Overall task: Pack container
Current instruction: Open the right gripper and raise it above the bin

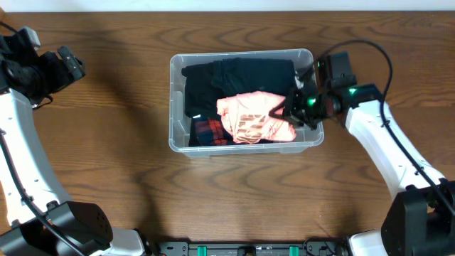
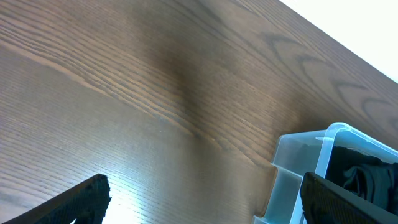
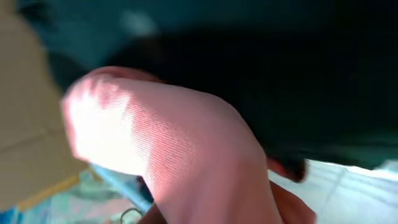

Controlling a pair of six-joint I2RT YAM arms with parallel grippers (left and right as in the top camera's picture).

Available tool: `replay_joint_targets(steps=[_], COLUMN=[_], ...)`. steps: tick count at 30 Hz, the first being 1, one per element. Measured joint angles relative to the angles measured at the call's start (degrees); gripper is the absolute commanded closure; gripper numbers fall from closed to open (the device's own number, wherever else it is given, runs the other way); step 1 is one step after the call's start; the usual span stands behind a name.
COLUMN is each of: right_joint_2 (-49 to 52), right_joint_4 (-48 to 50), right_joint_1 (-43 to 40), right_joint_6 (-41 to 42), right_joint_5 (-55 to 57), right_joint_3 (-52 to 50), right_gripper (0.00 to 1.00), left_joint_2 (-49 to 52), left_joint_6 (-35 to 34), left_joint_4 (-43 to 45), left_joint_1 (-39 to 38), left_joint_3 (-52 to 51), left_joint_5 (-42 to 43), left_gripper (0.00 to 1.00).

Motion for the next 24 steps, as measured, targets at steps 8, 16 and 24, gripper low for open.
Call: replay_joint_targets(steps=[8,16,24], right_joint_2=[0.0,-3.4,-13.2], right_joint_4=[2.8,4.4,8.0], right_joint_1=[0.1,0.4,0.4], right_joint_6=[2.4,-5.7,-12.1], right_joint_5=[4.1,8.5,18.6], right_joint_3=[-3.0,-1.6,5.7], right_gripper=[0.72,0.57,0.49], left_joint_2=[0.0,0.0,0.0], left_joint_6=[0.0,0.0,0.0], left_joint_4=[0.0,0.0,0.0], left_joint_1=[0.0,0.0,0.0], left_joint_3=[0.0,0.0,0.0], left_joint_5=[0.0,0.0,0.0], left_gripper=[0.02,0.02,0.02])
